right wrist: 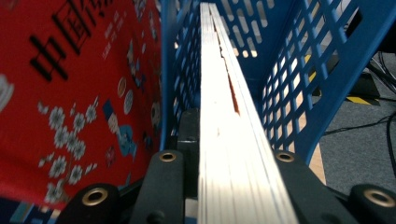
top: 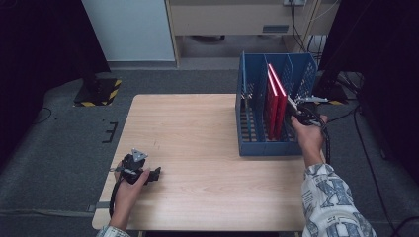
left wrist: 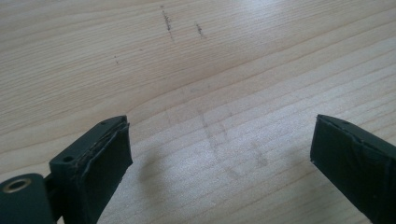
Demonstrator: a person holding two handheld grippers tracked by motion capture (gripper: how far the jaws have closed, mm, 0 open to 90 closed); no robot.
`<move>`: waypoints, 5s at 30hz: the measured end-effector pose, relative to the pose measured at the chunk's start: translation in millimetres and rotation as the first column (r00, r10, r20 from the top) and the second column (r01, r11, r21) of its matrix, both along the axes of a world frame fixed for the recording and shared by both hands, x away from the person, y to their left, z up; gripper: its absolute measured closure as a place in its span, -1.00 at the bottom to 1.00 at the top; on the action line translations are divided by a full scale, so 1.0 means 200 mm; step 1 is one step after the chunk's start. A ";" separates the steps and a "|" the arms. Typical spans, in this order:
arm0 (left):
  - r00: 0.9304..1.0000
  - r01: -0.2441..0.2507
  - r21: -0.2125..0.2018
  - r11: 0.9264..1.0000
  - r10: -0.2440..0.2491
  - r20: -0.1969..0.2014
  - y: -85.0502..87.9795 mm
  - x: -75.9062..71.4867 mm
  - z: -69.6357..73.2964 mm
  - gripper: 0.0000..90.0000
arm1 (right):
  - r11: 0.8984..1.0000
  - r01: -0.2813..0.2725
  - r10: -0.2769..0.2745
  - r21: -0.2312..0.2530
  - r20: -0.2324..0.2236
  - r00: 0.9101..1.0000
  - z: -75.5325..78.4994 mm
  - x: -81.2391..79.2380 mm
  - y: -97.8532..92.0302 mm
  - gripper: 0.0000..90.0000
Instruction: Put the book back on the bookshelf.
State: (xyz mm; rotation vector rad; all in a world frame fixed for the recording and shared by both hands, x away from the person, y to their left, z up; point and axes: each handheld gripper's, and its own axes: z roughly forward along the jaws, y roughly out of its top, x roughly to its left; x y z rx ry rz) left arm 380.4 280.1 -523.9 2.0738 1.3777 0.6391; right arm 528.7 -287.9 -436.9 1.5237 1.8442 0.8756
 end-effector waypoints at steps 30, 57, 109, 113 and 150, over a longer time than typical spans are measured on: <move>1.000 0.000 0.002 1.000 0.000 0.007 0.00 0.01 0.01 -0.89 | 1.000 -0.002 0.001 -0.018 -0.037 0.999 -0.08 -0.07 -0.01 0.67; 1.000 -0.002 -0.001 1.000 0.002 0.005 0.01 0.01 0.01 -0.89 | 0.999 0.005 -0.004 -0.036 0.023 1.000 -0.04 -0.02 0.06 0.37; 1.000 0.002 0.001 1.000 -0.002 0.001 0.00 0.01 0.00 -0.89 | 0.992 -0.055 0.036 0.110 0.169 0.985 0.08 -0.16 -0.01 -0.59; 1.000 0.001 0.002 1.000 -0.001 0.001 0.00 0.01 0.00 -0.89 | 0.992 -0.064 0.044 0.110 0.177 0.983 0.09 -0.18 -0.02 -0.63; 1.000 0.002 0.003 1.000 -0.002 -0.006 0.00 0.01 0.00 -0.90 | 0.979 -0.175 0.155 0.102 0.184 0.971 0.12 -0.34 -0.01 -0.81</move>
